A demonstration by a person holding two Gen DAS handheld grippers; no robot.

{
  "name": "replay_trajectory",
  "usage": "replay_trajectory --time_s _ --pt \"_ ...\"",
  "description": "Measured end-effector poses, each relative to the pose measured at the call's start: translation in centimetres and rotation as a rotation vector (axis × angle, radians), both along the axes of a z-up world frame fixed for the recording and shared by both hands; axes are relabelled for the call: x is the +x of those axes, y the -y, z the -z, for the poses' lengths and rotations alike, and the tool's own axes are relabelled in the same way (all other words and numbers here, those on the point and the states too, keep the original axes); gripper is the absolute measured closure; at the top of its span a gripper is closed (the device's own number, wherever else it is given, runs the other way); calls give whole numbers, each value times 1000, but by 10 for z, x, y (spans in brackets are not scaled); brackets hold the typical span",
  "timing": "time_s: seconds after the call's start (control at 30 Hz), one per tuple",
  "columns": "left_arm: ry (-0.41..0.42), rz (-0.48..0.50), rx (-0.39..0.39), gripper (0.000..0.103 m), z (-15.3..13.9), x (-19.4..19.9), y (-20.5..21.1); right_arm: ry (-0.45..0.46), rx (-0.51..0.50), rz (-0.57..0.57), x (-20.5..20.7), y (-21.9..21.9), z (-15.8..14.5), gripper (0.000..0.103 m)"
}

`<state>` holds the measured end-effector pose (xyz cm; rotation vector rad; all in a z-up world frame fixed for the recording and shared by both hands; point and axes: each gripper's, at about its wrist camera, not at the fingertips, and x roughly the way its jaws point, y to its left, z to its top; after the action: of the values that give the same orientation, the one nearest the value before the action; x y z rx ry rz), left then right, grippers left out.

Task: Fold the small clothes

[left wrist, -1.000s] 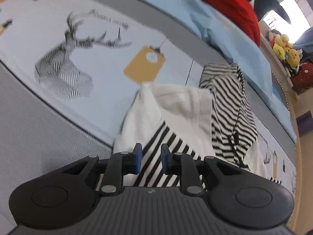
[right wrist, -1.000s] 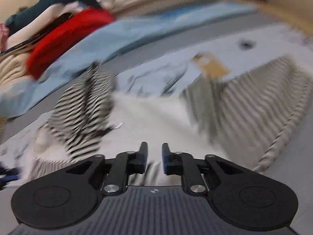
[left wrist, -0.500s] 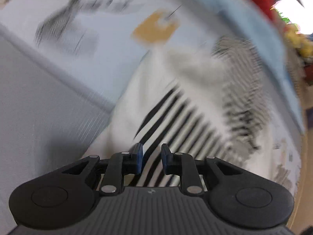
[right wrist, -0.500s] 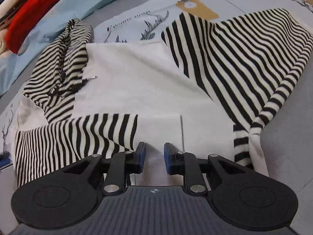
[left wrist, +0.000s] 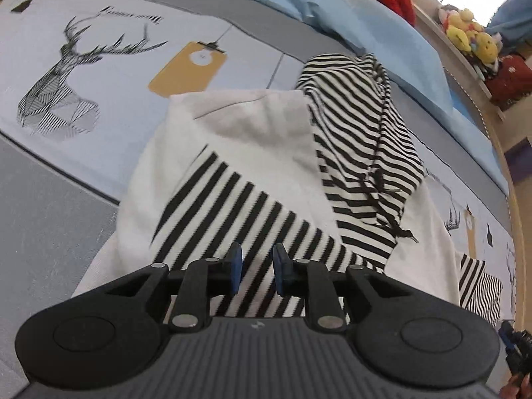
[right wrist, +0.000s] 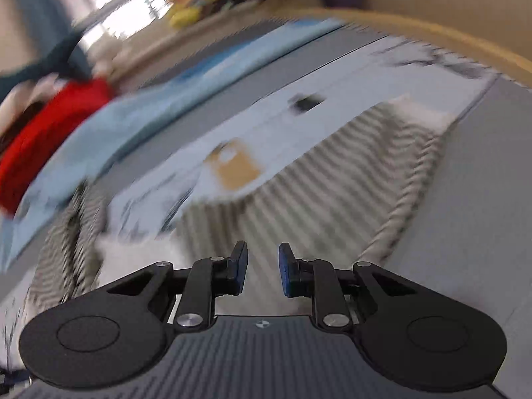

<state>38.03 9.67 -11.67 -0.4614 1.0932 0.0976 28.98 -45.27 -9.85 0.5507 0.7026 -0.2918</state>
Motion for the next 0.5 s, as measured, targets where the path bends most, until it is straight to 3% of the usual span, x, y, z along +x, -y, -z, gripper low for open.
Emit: replay_trajectory --time_s 0.1,0.27,0.4,0.5 --pt "5 7 2 82 -1 1 3 29 65 117 -7 55 12 91" --pt "-1 24 7 82 3 2 12 29 101 236 -7 117 40 86" --pt "-5 31 17 82 5 3 17 12 202 308 -2 153 66 63" --pt "-3 36 20 82 6 4 20 28 225 360 3 167 79 63"
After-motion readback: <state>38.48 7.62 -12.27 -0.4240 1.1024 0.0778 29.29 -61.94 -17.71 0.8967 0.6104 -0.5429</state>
